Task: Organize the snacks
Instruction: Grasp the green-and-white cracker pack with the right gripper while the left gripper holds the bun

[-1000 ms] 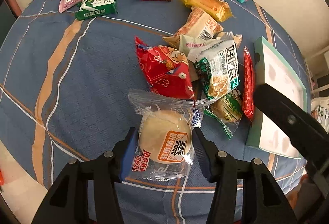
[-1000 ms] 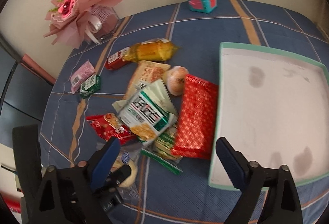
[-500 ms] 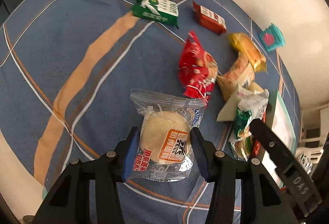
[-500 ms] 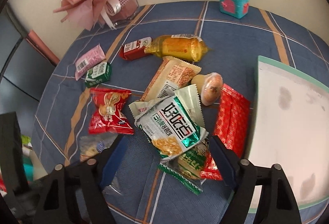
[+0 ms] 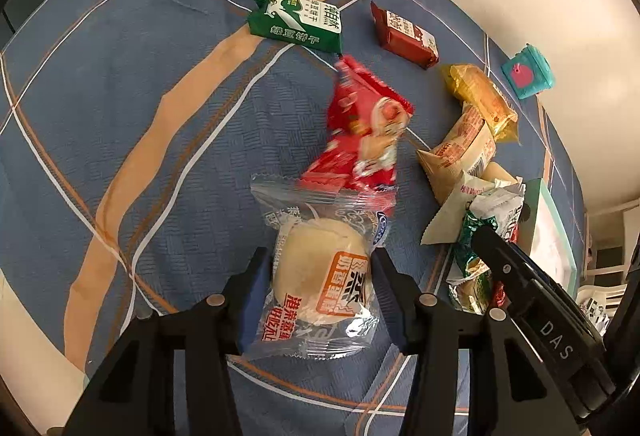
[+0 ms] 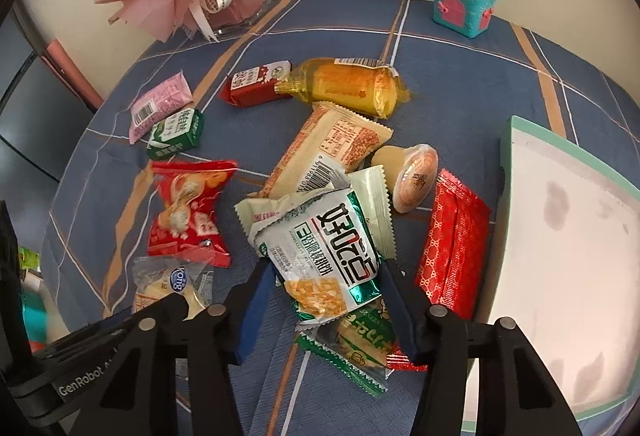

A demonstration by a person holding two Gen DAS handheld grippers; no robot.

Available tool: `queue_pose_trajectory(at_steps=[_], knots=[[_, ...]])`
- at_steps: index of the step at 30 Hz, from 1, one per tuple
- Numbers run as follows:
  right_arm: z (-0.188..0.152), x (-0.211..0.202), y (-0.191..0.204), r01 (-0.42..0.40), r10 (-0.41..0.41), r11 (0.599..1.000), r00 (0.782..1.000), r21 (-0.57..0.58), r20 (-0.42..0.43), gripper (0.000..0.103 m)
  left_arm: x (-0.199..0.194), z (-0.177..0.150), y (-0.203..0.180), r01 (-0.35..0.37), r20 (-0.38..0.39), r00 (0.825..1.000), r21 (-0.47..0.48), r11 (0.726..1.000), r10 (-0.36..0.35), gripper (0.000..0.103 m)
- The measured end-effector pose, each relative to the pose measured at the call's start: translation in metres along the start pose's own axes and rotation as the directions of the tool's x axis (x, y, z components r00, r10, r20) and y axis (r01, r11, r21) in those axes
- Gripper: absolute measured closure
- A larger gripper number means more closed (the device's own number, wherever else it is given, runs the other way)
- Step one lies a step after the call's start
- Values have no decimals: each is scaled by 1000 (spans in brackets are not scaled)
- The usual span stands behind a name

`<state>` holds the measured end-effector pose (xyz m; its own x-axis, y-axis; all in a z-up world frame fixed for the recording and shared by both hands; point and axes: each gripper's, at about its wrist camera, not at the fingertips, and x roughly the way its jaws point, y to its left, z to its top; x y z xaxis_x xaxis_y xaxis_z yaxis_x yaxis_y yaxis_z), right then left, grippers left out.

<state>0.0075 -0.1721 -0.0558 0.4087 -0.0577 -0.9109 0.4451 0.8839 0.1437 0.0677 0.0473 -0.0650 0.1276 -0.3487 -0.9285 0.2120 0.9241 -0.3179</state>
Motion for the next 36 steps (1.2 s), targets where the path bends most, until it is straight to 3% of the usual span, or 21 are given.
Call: queue_pose_trajectory(at_steps=[4, 5, 10, 15, 16, 18, 21, 30, 36], knots=[[1, -12, -3, -16, 16, 1000, 1000, 11, 27, 65, -5, -3, -3, -12, 13, 1000, 10, 1000, 11, 53], [1, -15, -4, -25, 25, 1000, 999, 15, 31, 75, -7, -3, -3, -8, 18, 1000, 8, 1000, 8, 53], [0, -15, -10, -37, 36, 999, 999, 17, 22, 76, -17, -8, -3, -20, 44, 999, 4, 1000, 20, 53], [1, -13, -18, -31, 30, 999, 999, 23, 32, 71, -22, -7, 1, -33, 65, 997, -20, 999, 35, 53], [2, -13, -19, -34, 34, 999, 999, 23, 37, 67, -23, -6, 1, -32, 69, 997, -24, 999, 33, 53], [3, -14, -19, -46, 45, 999, 998, 22, 47, 46, -26, -5, 2, -26, 78, 997, -28, 999, 28, 53], [5, -15, -13, -79, 78, 997, 996, -1, 53, 46, -31, -2, 2, -15, 98, 995, -28, 1000, 17, 53], [6, 5, -1, -32, 34, 996, 999, -88, 24, 39, -32, 7, -4, -21, 110, 994, -5, 1000, 22, 53], [3, 14, 0, 5, -4, 994, 1000, -110, 5, 41, -29, 10, -8, -39, 107, 994, 6, 999, 38, 53]])
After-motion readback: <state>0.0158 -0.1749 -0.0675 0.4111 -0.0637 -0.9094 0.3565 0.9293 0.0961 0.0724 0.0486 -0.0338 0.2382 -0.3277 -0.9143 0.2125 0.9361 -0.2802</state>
